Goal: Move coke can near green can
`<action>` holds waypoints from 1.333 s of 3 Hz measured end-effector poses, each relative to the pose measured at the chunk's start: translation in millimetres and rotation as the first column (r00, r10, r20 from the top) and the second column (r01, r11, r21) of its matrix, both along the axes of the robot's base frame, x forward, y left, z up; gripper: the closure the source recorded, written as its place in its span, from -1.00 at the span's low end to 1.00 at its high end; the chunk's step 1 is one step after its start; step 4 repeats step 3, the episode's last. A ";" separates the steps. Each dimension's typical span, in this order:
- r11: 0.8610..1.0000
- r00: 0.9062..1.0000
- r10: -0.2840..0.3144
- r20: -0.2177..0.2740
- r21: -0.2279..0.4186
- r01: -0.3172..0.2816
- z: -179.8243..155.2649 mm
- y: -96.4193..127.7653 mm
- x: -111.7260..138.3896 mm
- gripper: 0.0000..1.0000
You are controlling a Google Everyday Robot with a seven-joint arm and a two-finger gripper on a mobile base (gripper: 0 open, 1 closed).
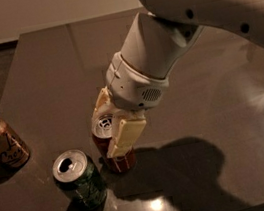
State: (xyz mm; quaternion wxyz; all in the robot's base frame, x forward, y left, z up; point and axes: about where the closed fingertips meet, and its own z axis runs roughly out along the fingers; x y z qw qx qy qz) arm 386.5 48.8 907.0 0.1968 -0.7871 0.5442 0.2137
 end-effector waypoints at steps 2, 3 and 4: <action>1.000 0.999 0.023 -0.024 0.013 -0.022 -3.8 1.0 -4.2 -0.93; 1.000 1.000 0.023 -0.021 0.012 -0.023 -2.9 1.6 -4.7 -1.00; 1.000 1.000 0.023 -0.021 0.012 -0.023 -2.9 1.6 -4.7 -1.00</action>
Offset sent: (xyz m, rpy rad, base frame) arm -0.0031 0.0002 -0.0032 0.0109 0.0210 0.0177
